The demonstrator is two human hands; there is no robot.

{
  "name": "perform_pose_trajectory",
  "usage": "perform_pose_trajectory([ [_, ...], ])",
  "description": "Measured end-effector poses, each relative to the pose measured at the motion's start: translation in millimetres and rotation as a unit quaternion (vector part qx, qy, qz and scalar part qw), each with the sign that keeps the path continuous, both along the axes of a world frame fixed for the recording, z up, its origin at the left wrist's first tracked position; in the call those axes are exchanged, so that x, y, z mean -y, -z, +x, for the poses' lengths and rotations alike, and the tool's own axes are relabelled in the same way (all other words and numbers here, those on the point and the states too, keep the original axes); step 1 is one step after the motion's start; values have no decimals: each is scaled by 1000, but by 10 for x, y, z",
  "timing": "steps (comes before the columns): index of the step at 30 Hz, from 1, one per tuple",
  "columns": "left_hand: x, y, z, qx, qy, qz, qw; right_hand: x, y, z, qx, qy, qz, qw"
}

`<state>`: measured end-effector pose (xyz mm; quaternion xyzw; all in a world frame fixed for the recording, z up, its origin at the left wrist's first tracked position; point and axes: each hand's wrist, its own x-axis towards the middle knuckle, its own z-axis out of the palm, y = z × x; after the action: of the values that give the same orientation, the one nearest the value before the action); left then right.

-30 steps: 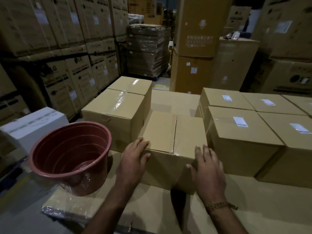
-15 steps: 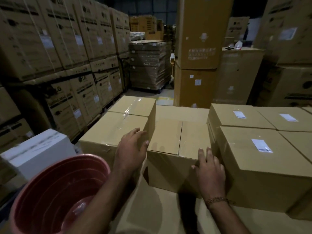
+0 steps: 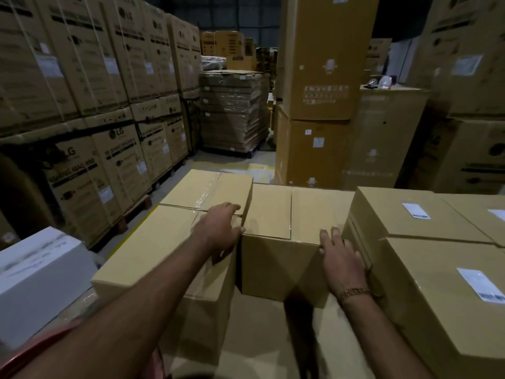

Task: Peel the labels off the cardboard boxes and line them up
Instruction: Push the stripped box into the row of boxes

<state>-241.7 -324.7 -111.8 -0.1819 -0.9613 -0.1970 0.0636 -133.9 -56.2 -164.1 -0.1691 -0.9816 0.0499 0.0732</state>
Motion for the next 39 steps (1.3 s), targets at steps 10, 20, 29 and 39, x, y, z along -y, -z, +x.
perform_pose_trajectory([
  [10,-63,225,-378,51,26,-74,996,-95,48,-595,-7,8,-1,1000],
  [20,-167,183,-389,32,12,-119,992,-146,-19,-791,7,11,13,1000],
  [29,-196,165,-335,34,-3,-103,994,-195,-72,-830,3,-4,21,1000],
  [39,-443,-28,146,-74,-7,16,997,-59,-405,64,-97,-9,-100,990],
])
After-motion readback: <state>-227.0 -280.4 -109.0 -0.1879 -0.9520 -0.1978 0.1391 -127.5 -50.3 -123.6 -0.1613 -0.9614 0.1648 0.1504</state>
